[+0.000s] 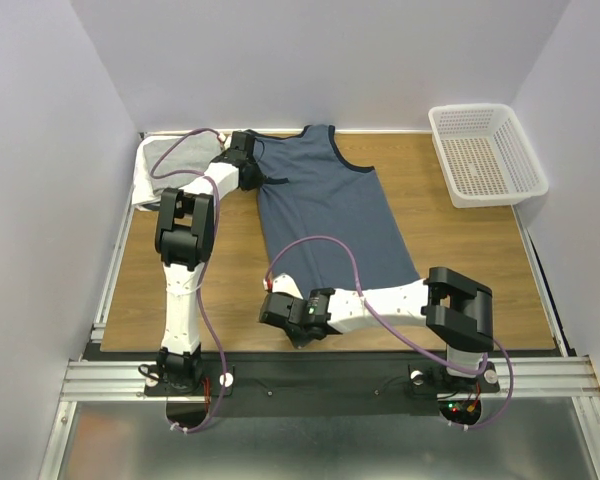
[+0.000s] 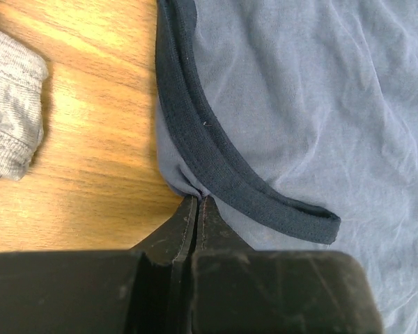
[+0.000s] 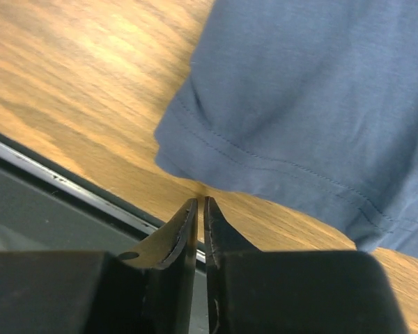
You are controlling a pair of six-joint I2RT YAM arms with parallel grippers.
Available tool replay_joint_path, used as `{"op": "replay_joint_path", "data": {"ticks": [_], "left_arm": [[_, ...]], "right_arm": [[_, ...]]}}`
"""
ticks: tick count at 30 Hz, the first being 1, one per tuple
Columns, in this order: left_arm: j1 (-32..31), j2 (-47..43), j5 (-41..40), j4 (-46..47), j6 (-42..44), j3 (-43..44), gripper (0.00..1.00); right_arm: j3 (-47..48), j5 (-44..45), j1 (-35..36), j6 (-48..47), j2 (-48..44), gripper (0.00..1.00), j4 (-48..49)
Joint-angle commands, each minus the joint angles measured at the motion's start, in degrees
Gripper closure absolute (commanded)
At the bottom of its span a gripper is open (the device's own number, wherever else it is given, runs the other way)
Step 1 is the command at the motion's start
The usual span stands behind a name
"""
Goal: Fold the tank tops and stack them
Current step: Fold the tank top
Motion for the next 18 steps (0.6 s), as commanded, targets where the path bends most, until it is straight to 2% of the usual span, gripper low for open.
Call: {"op": "replay_joint_path", "data": {"ticks": [1,6,9,10,11,13,14,16,18], "left_arm": [[0.4,0.6,-2.4,-2.4,2.5,2.1,1.0],[1.5,3.2,-1.1,-3.4,5.1,7.8,1.0],[1.5,5.4,3.1,-3.9,7.3,13.0,0.89],[1.5,5.4,3.6,-3.9,7.7,14.3,0.8],[1.5,4.9,4.0,-3.2,7.9,14.3,0.75],[1.4,2.7,5.1,-0.6,8.1,11.2,0.66],[1.4,-0.5,5.4,2.6,7.7,9.6,0.6],[1.4,-5.2,6.4,5.1,7.4,6.7,0.55],[1.4,-8.4,6.6,7.7,6.7,5.3,0.5]], "right_arm": [[0.5,2.4,0.3,1.3,-0.2,0.87,-0.9],[3.0,0.6,0.3,-0.9,-1.4,0.87,-0.7],[7.2,0.2,0.2,-2.4,-1.9,0.84,-0.8],[7.6,1.8,-0.4,-2.4,-2.6,0.82,-0.8],[7.6,2.1,-1.3,-2.4,-3.6,0.81,-0.8],[6.7,2.4,-4.2,-2.1,-7.1,0.78,-0.8],[5.3,3.0,-7.8,-2.0,-8.5,0.74,-0.8],[4.6,3.6,-13.6,-3.0,-10.8,0.73,-0.8],[5.1,5.3,-17.5,-3.9,-13.7,0.66,-0.8]]}}
